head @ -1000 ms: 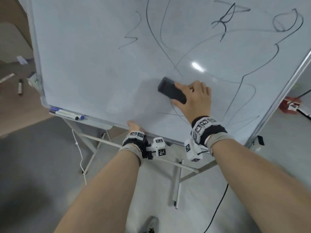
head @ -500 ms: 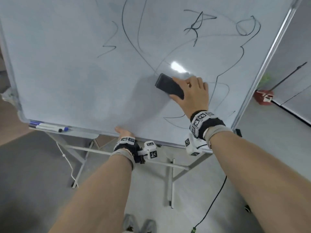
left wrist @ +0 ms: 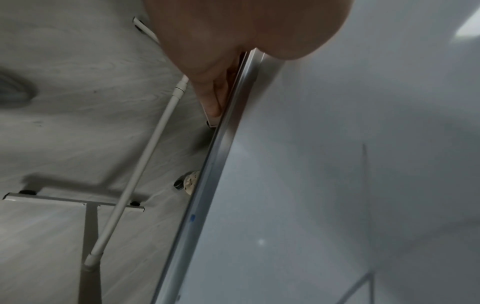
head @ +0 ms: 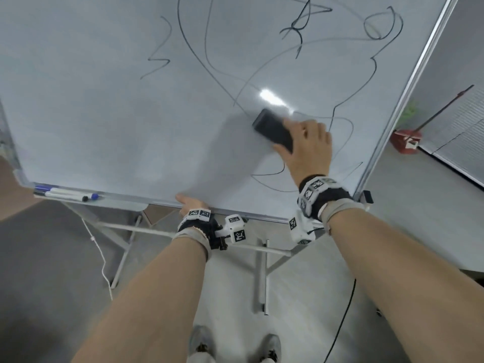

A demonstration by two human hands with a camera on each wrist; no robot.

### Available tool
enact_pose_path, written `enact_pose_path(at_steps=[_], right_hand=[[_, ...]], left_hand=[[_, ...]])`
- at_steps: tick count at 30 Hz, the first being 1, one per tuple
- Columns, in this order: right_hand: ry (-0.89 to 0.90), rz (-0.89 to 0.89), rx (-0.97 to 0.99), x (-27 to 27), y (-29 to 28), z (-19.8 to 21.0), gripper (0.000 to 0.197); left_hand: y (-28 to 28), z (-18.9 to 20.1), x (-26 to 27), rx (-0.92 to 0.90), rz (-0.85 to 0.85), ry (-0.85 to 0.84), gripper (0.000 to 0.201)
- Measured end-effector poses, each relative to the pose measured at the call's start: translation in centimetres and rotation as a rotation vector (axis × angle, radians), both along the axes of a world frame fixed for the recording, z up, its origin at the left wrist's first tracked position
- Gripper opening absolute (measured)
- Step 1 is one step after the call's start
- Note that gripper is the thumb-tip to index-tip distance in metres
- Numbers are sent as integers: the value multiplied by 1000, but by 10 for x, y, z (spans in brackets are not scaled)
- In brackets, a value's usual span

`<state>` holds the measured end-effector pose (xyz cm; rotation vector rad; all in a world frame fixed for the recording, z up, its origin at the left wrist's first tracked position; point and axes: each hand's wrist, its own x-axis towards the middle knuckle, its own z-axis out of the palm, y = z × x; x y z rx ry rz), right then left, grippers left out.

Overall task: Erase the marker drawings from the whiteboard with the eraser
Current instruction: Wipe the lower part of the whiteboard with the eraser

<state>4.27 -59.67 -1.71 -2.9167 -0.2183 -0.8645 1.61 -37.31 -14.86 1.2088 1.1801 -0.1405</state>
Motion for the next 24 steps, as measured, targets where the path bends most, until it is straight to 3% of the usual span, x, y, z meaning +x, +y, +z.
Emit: enact_pose_path(at_steps=[2,5,9,10,13,15,20,24], right_hand=[[-41,-16,101,6,-7,2,54],[10,105,116,-4,-3,-22,54],[228,330,-17,-27,5,-73,56],[251,354,-47,-28,4,-79,57],[237,382,-87,-25,2,-78,59],[173,363,-59,-16,7,-68,59],[32,358,97,5,53,-51,48],[59,516,-8,1,77,-79,47]], left_hand=[[-3,5,-3,-72,88,6,70],[-12,6,-5,-21,144,-27,63],[-18,2,-3,-60,232,-9,91],[-18,-7,0,-78,253,-38,101],[-1,-98,25,-52,241,8,133],[9,-114,26,-146,198,-46,129],[-3,-22,-16,-328,194,-241,94],[0,-14,-23,-350,226,-281,86]])
